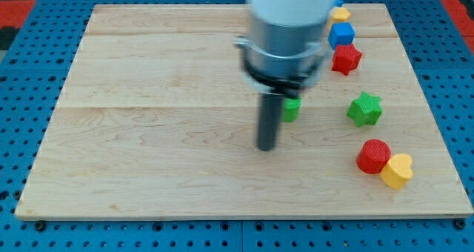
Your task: Push the red star towards the top left of the board
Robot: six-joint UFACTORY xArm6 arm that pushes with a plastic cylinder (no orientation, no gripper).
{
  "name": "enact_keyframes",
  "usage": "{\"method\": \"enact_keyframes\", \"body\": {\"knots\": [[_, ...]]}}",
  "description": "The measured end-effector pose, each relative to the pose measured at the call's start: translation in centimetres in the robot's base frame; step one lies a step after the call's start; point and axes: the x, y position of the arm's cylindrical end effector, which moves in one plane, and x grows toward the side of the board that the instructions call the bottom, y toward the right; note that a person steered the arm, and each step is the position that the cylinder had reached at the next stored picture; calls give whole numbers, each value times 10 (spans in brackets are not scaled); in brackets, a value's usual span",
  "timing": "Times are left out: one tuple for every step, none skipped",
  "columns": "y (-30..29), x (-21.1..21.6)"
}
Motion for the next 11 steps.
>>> {"method": "enact_keyframes", "body": {"knots": [[-43, -65], [4, -120], [109, -115], [195, -113], [245, -108], [194, -164], [115, -175], [47, -186], [69, -211], [5, -218], [-72, -232]]}}
